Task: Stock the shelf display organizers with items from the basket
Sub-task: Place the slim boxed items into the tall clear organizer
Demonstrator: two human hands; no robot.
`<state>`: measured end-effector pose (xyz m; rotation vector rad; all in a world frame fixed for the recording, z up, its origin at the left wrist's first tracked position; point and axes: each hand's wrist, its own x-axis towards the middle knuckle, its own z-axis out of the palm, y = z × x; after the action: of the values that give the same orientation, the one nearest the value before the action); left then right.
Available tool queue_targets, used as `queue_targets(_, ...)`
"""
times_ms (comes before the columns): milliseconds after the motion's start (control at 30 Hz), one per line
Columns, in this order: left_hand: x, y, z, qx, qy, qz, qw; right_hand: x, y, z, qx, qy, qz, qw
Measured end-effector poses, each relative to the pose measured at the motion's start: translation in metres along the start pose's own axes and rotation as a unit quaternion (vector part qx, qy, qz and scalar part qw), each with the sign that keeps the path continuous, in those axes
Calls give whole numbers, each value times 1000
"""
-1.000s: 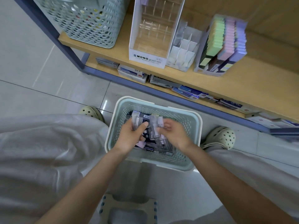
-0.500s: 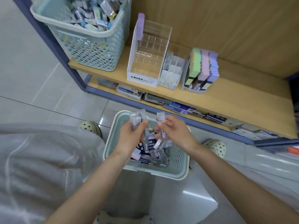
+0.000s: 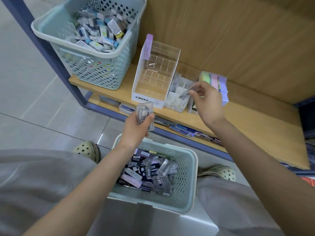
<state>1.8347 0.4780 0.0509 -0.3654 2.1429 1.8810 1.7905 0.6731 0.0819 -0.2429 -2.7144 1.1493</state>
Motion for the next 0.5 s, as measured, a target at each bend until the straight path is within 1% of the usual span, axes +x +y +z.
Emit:
queue_targets(167,14,4,-2,-6,5,1,1000,36,13,28,-77,-18,-39,996)
queue_targets(267,18,2,-4,-12,5,-1,1000,46,15,37,-82,-23,-48,995)
queue_targets(367,22,0,-5,-4,3,1,1000,54,15,37,-81,-14,-75,994)
queue_targets(433,24,-1,-5,-2,3,-2,1000,58,17,37,-96,-25,-95,991)
queue_targets(500,26,0,-4,-1,1,-4,1000,59,20,40,-111,-46,-94,988)
